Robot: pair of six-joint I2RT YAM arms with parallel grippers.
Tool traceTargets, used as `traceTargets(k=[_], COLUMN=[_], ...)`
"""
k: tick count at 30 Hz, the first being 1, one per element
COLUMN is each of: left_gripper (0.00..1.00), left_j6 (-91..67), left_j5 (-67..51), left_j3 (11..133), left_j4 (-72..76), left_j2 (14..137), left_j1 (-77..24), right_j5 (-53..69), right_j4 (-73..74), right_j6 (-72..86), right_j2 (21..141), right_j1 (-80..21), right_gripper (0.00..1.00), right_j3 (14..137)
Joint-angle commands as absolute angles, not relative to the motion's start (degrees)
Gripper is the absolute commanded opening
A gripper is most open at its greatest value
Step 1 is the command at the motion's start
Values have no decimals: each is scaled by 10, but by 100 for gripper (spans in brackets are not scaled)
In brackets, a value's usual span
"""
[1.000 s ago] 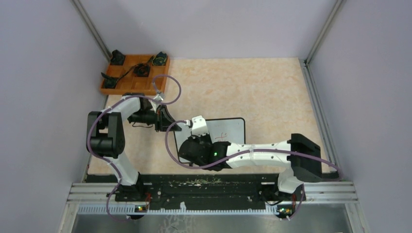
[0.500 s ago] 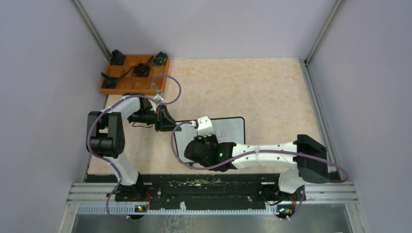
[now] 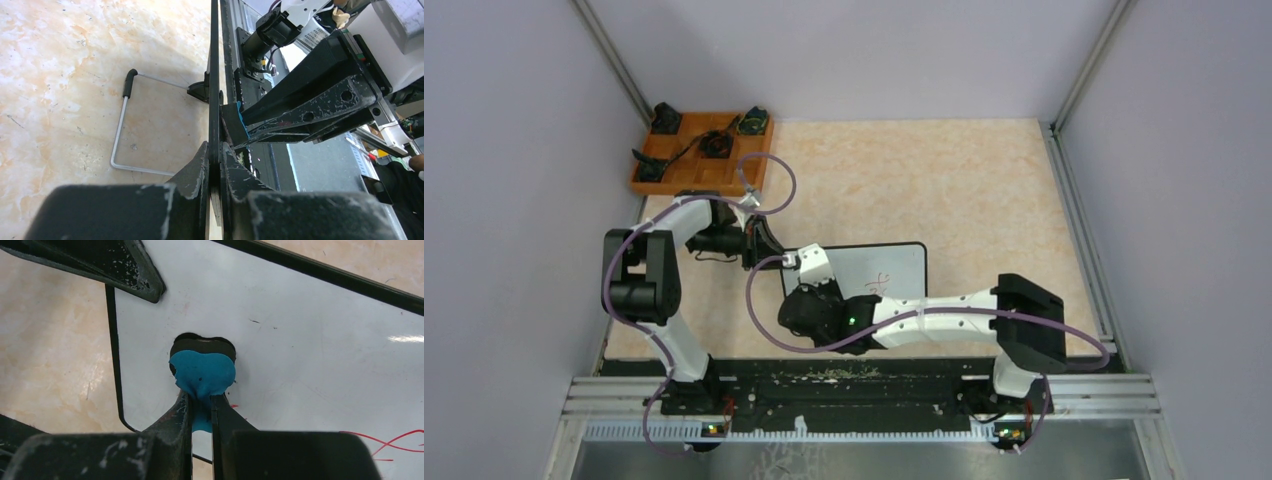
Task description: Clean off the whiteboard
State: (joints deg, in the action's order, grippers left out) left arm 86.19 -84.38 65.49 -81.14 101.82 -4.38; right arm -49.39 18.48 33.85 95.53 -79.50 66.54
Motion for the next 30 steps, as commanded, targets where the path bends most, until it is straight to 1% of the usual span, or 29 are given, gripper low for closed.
traceTargets(k=[1,6,9,11,13,18,23,30], left_gripper=[0,0,0,0,0,0,0,0], left_j6=[882,883,882,882,882,880,879,876], left_j5=[-801,-802,-802,-802,-803,-802,-802,-802], left_j3=[658,658,657,657,657,657,656,658], left_j4=[-809,-809,-809,-809,-809,-809,-809,-809], left_j2=[1027,1027,1027,1026,1026,1025,1025,1025], left_j1=[-55,-56,-55,-56,-55,-55,-56,-57], right_j5=[-520,-570,-596,-599,-598,-614,-589,-533], right_j4=[233,323,385,398,398,456,409,297], right_j6=[390,452,488,492,492,533,487,416], right_j2=[917,847,821,814,820,917,1012,1030], right_j1=[-767,-753,-751,-751,-754,-773,-787,-797], right_gripper=[0,0,0,0,0,0,0,0], right_j3=[640,595,599,603,615,701,761,772])
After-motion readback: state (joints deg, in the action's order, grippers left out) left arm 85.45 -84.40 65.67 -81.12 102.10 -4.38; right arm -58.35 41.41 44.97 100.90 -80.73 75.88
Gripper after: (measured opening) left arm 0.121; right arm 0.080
